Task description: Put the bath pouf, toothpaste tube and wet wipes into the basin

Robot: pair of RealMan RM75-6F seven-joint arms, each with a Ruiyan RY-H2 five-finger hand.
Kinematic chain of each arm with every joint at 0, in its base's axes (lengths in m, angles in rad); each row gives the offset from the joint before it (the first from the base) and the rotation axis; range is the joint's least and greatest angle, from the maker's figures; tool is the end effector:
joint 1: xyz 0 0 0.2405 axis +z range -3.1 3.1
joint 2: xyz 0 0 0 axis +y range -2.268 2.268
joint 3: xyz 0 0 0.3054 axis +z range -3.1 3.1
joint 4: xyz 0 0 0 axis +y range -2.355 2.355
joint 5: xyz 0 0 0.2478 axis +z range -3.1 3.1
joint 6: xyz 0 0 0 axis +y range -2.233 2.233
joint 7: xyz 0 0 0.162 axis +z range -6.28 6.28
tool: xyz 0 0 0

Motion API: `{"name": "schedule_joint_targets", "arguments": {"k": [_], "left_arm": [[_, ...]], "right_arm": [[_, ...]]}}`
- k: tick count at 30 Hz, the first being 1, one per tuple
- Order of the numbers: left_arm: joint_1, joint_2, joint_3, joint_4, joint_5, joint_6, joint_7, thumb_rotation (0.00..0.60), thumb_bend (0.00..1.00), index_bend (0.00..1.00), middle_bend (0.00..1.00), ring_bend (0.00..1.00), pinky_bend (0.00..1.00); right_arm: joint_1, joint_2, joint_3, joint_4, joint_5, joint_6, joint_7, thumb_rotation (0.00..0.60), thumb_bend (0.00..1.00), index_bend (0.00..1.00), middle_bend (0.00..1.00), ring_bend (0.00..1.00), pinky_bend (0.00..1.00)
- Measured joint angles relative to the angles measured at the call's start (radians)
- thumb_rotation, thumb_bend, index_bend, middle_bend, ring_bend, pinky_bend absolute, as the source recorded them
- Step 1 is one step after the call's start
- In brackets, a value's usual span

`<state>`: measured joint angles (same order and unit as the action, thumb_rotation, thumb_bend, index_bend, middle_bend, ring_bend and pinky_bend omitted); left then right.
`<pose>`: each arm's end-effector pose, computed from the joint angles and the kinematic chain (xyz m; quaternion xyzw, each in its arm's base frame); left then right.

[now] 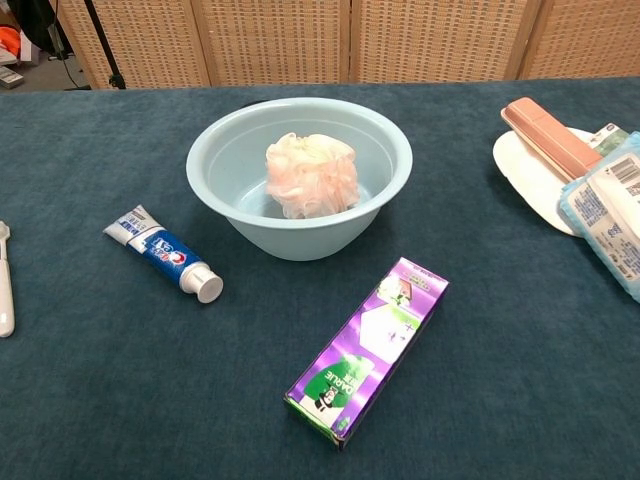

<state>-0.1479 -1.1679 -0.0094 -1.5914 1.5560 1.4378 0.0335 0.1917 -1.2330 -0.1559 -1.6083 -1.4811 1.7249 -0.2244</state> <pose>-0.3548 0.2177 0.1127 -0.6416 -0.3779 -0.3881 0.5431 -0.3448 -0.1920 0.1122 0.6232 -0.3134 0.3849 0.6044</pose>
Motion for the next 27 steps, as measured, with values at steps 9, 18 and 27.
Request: {"name": "schedule_joint_targets", "arguments": {"k": [9,18,27], "left_arm": [[-0.019,0.012,0.019,-0.035,0.001,-0.058,0.006,0.6,0.26,0.15,0.0,0.0,0.09],[-0.095,0.075,0.0,-0.119,-0.037,-0.186,0.055,0.6,0.26,0.18,0.0,0.0,0.09],[-0.243,0.126,-0.047,-0.157,-0.16,-0.442,0.068,0.6,0.27,0.28,0.0,0.0,0.09]], "right_arm": [[-0.049,0.021,0.048,0.029,-0.032,0.015,0.075,0.6,0.06,0.0,0.0,0.0,0.0],[-0.071,0.032,0.08,0.028,-0.049,-0.014,0.098,0.6,0.06,0.0,0.0,0.0,0.0],[-0.09,0.035,0.108,0.029,-0.067,-0.026,0.115,0.6,0.06,0.0,0.0,0.0,0.0]]}}
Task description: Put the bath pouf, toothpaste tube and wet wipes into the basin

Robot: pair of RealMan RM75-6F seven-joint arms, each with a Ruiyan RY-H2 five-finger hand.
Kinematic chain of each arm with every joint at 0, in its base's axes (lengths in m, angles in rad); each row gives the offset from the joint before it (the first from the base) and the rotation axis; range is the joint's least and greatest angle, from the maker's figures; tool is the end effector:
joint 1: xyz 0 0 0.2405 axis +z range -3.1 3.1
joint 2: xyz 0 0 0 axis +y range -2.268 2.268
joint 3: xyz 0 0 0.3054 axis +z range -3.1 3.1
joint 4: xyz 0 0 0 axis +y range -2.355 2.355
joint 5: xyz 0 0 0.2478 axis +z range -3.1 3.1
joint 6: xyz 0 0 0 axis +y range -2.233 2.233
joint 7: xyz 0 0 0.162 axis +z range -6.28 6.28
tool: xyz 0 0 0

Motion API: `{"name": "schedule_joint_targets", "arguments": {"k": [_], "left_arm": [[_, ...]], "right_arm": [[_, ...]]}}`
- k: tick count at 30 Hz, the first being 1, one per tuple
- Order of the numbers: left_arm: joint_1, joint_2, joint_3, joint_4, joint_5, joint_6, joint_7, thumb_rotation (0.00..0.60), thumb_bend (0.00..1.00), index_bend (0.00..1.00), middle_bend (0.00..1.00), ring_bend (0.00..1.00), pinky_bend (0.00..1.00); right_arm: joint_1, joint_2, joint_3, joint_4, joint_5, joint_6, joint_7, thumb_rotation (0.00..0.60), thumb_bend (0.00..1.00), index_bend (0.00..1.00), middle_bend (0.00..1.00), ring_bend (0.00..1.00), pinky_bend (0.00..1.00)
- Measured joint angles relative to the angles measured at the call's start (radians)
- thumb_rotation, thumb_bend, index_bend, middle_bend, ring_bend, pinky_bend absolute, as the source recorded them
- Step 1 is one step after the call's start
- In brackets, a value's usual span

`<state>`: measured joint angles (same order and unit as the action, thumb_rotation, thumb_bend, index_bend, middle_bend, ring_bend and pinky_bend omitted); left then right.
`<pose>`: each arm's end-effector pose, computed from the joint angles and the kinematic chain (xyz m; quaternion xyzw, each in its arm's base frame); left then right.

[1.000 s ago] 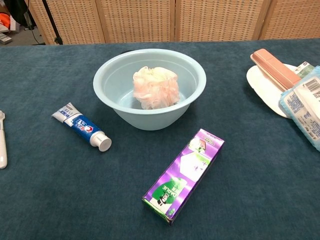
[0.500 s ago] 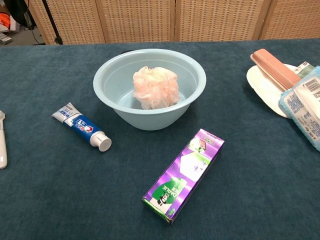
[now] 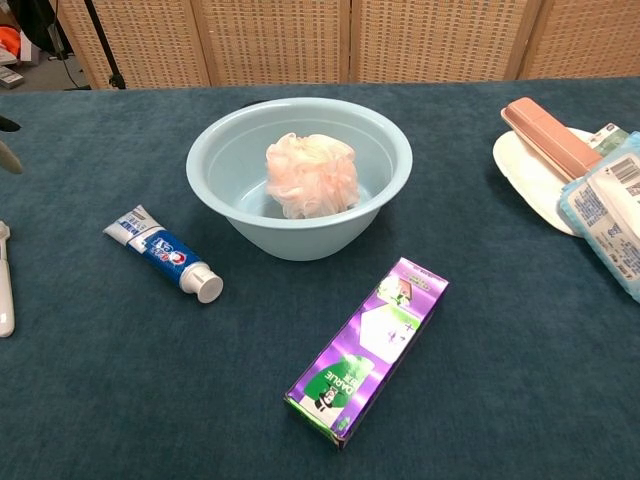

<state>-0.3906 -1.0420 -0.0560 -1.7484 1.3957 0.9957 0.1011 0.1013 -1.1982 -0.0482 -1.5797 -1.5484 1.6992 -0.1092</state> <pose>-0.3095 0.2922 0.0942 -0.7304 -0.4201 -0.2929 0.4520 -0.3543 -0.1863 0.1338 0.5964 -0.3207 0.4168 0.6064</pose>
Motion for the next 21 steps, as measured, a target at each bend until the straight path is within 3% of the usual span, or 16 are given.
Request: {"name": "schedule_joint_targets", "arguments": {"k": [8,21], "left_arm": [[-0.136,-0.012,-0.035,0.017,-0.153,-0.173,0.102,0.6,0.27,0.29,0.0,0.0,0.09],[-0.269,-0.159,-0.035,0.072,-0.349,-0.207,0.351,0.6,0.27,0.29,0.0,0.0,0.09]], "right_arm": [[-0.014,0.008,0.017,-0.003,-0.012,-0.009,0.022,0.6,0.06,0.0,0.0,0.0,0.0],[-0.038,0.03,0.045,-0.006,-0.021,-0.013,0.083,0.6,0.06,0.0,0.0,0.0,0.0]]}}
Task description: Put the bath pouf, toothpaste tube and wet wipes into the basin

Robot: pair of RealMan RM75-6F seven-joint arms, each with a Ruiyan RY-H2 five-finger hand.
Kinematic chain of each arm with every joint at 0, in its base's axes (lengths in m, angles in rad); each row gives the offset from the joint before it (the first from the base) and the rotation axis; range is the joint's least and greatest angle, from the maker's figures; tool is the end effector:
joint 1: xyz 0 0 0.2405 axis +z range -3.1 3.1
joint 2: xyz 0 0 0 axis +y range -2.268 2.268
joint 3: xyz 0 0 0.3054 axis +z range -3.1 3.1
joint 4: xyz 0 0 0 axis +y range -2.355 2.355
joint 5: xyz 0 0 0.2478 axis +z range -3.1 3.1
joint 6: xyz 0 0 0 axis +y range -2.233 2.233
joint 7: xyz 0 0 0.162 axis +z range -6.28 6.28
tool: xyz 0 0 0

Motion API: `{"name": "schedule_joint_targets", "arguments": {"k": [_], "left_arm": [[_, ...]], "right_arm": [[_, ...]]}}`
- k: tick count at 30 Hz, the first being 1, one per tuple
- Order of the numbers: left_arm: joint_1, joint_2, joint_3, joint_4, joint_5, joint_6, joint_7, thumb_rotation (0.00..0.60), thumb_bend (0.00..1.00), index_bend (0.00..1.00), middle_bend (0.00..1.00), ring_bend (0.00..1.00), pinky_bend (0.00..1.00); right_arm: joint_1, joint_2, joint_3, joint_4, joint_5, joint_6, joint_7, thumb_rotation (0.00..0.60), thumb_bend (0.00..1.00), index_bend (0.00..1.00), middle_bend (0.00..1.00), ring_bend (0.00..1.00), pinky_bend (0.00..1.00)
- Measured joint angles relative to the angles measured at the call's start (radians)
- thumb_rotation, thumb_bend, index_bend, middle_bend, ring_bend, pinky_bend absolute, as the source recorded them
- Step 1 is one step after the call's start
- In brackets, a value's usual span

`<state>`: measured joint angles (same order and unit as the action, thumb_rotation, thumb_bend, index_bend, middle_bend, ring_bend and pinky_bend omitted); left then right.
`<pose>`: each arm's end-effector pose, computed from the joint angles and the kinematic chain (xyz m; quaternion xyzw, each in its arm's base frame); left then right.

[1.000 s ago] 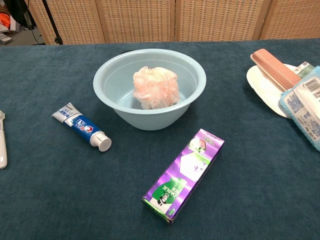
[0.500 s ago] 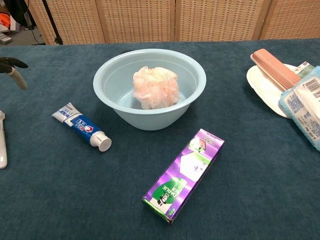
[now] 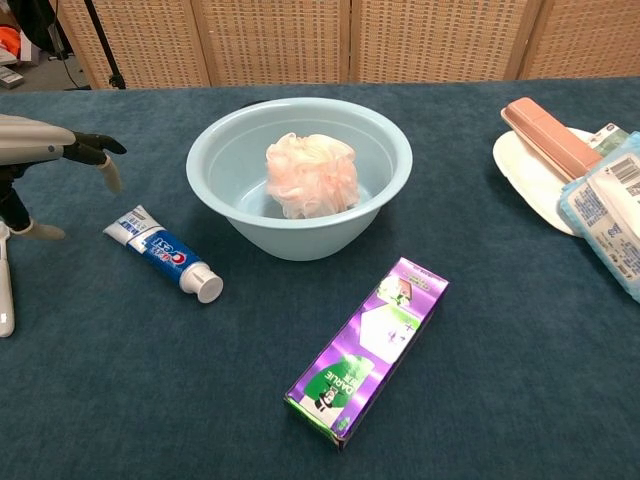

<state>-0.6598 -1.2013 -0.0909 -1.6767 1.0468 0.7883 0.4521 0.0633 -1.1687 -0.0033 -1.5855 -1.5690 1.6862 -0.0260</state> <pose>-0.2593 0.3686 0.0261 -0.7922 -0.3729 -0.2144 0.4328 -0.3572 -0.1831 0.1475 0.5789 -0.3357 0.4375 0.6006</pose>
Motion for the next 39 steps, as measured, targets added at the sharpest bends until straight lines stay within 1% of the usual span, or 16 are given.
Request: {"name": "schedule_joint_targets", "arguments": {"k": [7,13,24,30,33,35,36,39], "left_arm": [[-0.066,-0.064,0.011,0.01,-0.059,0.005,0.09,0.6,0.27,0.29,0.0,0.0,0.09],[-0.098,-0.089,0.029,0.002,-0.088,0.012,0.131,0.6,0.28,0.29,0.0,0.0,0.09],[-0.132,-0.118,0.071,0.002,-0.13,0.03,0.182,0.6,0.28,0.29,0.02,0.0,0.09],[-0.142,-0.159,0.09,0.04,-0.134,0.033,0.192,0.6,0.29,0.29,0.03,0.0,0.09],[-0.148,-0.185,0.1,0.065,-0.137,0.035,0.203,0.6,0.29,0.31,0.05,0.0,0.1],[-0.151,-0.204,0.106,0.082,-0.133,0.042,0.213,0.6,0.3,0.32,0.08,0.03,0.13],[-0.152,-0.212,0.109,0.088,-0.13,0.046,0.218,0.6,0.3,0.34,0.1,0.05,0.15],[-0.153,-0.23,0.116,0.102,-0.111,0.065,0.227,0.6,0.31,0.42,0.18,0.13,0.21]], "right_arm": [[-0.011,0.012,0.012,0.0,-0.004,-0.001,0.037,0.6,0.06,0.0,0.0,0.0,0.0],[-0.02,0.021,0.023,0.002,-0.008,0.001,0.064,0.6,0.06,0.0,0.0,0.0,0.0],[-0.031,0.03,0.035,0.001,-0.017,-0.003,0.091,0.6,0.05,0.0,0.0,0.0,0.0],[-0.036,0.034,0.04,-0.001,-0.022,-0.005,0.098,0.6,0.05,0.0,0.0,0.0,0.0],[-0.038,0.035,0.042,-0.001,-0.022,-0.007,0.105,0.6,0.05,0.0,0.0,0.0,0.0],[-0.039,0.037,0.044,0.0,-0.022,-0.008,0.111,0.6,0.05,0.0,0.0,0.0,0.0],[-0.039,0.037,0.045,0.001,-0.022,-0.008,0.114,0.6,0.05,0.0,0.0,0.0,0.0],[-0.041,0.039,0.048,0.002,-0.022,-0.008,0.123,0.6,0.05,0.0,0.0,0.0,0.0]]}}
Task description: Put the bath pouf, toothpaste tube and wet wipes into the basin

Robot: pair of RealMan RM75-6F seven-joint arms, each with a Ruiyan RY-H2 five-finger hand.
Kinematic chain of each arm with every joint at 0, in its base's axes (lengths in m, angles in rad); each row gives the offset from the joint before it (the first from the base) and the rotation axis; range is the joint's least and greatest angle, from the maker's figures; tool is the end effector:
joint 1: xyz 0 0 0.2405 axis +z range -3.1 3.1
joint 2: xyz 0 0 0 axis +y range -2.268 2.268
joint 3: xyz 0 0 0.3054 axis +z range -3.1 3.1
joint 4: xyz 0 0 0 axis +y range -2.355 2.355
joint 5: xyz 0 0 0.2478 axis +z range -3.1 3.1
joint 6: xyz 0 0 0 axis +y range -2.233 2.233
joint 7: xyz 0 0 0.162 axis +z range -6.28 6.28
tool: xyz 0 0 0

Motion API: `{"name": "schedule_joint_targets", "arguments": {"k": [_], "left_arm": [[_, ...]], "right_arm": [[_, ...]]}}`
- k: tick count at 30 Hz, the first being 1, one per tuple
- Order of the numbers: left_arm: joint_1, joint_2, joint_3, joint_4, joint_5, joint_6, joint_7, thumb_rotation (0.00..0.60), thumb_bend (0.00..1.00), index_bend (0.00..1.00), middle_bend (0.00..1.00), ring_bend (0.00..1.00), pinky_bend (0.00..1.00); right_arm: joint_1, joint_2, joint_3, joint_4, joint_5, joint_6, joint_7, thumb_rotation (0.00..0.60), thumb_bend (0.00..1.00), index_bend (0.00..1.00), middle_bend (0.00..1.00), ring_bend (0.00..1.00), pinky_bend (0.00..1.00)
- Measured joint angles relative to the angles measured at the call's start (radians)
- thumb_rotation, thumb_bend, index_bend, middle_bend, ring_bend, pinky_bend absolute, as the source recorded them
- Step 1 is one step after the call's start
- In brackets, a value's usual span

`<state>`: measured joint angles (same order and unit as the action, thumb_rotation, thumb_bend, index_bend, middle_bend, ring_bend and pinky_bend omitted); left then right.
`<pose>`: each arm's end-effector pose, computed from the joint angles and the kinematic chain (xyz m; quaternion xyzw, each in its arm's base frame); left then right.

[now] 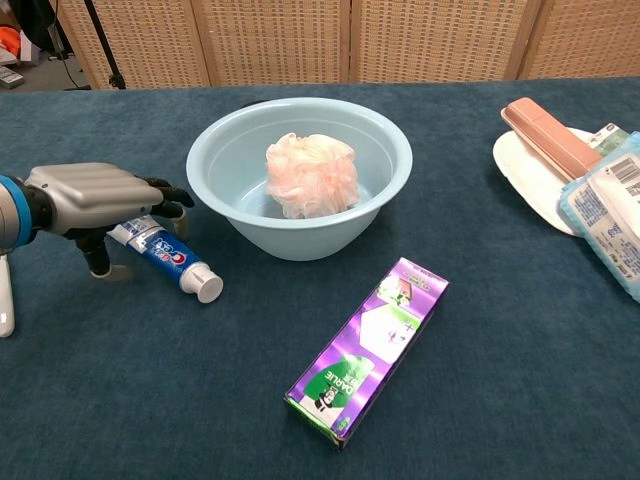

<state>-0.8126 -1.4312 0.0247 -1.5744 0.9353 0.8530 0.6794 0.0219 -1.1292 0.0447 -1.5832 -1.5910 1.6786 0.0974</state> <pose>-0.2256 0.3683 -0.0606 -0.8478 -0.2899 -0.1754 0.4079 -0.3620 -0.1791 0.1669 0.5573 -0.3531 0.4664 0.5893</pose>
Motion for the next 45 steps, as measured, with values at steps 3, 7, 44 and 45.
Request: {"name": "schedule_joint_targets", "arguments": {"k": [3,7,44,45], "left_arm": [[0.005,-0.015,0.003,0.014,0.03,0.029,0.002,0.6,0.32,0.52,0.26,0.2,0.27],[0.018,-0.035,0.005,0.04,0.079,0.077,-0.001,0.6,0.34,0.63,0.34,0.27,0.31],[0.114,0.201,-0.01,-0.07,0.384,0.218,-0.234,0.6,0.38,0.84,0.53,0.43,0.43],[0.118,0.217,-0.008,-0.085,0.398,0.222,-0.252,0.6,0.38,0.84,0.53,0.43,0.43]], "right_arm": [[-0.002,0.002,0.002,0.001,-0.001,-0.001,0.007,0.6,0.05,0.0,0.0,0.0,0.0],[-0.004,0.003,0.003,0.0,-0.007,-0.002,0.008,0.6,0.05,0.0,0.0,0.0,0.0],[-0.011,-0.002,0.016,-0.007,-0.015,-0.016,-0.014,0.6,0.05,0.0,0.0,0.0,0.0],[-0.011,-0.003,0.016,-0.008,-0.016,-0.017,-0.017,0.6,0.05,0.0,0.0,0.0,0.0]]}}
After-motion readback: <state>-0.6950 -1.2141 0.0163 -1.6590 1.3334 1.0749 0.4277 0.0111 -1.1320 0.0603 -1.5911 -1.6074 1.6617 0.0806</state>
